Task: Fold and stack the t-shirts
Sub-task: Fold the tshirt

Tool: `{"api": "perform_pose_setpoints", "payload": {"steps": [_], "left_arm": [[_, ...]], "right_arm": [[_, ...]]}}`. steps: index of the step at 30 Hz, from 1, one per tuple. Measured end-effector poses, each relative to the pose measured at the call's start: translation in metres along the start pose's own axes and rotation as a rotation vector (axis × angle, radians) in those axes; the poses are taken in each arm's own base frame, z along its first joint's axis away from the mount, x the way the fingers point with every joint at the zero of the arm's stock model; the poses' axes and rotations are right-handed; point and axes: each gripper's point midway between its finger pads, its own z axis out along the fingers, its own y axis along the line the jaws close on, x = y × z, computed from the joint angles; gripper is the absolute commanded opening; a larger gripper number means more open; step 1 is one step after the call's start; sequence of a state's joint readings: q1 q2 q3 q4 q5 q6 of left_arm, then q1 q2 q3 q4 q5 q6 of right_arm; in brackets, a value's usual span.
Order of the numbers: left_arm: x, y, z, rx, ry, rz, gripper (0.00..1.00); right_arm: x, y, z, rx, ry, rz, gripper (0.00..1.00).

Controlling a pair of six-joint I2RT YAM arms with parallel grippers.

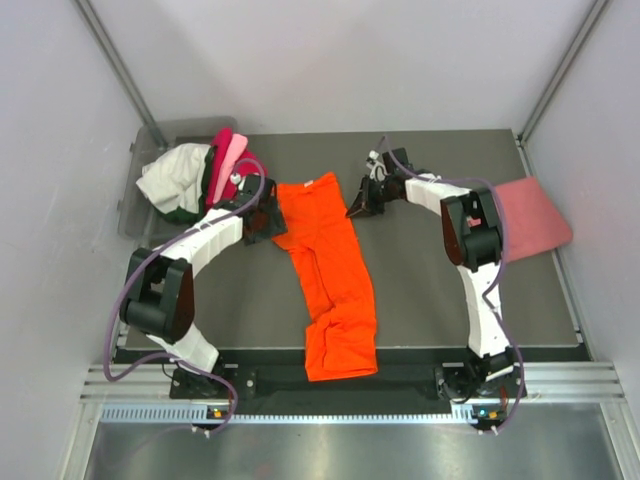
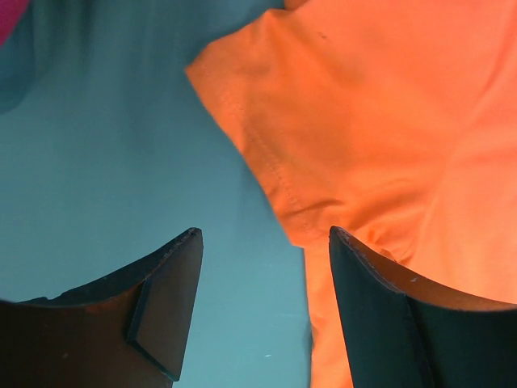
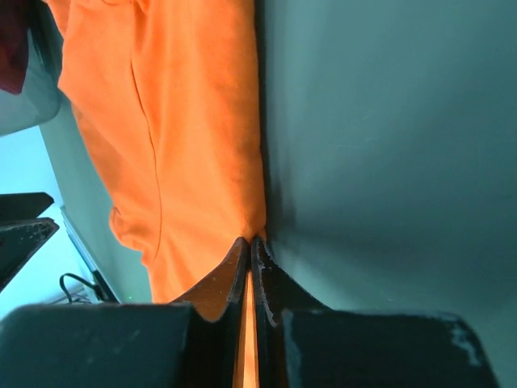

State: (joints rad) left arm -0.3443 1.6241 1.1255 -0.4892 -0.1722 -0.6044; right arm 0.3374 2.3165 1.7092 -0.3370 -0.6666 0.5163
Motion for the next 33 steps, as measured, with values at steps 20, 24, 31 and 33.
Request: {"api": "perform_pose_setpoints", "payload": {"steps": [20, 24, 31, 33], "left_arm": [[0.004, -0.048, 0.066, 0.162, 0.061, -0.036, 0.68], [-0.008, -0.075, 0.075, 0.267, 0.041, -0.062, 0.68], [-0.022, -0.1, 0.089, 0.333, 0.038, -0.089, 0.58], [-0.03, -0.109, 0.098, 0.344, 0.036, -0.098, 0.51]], "right_arm": [[-0.036, -0.072, -0.056, -0.004, -0.155, 0.17, 0.02], [-0.037, -0.072, -0.057, 0.006, -0.163, 0.163, 0.02], [-0.038, -0.074, -0.057, 0.019, -0.171, 0.16, 0.01], [-0.039, -0.074, -0.058, 0.022, -0.172, 0.16, 0.01]]}}
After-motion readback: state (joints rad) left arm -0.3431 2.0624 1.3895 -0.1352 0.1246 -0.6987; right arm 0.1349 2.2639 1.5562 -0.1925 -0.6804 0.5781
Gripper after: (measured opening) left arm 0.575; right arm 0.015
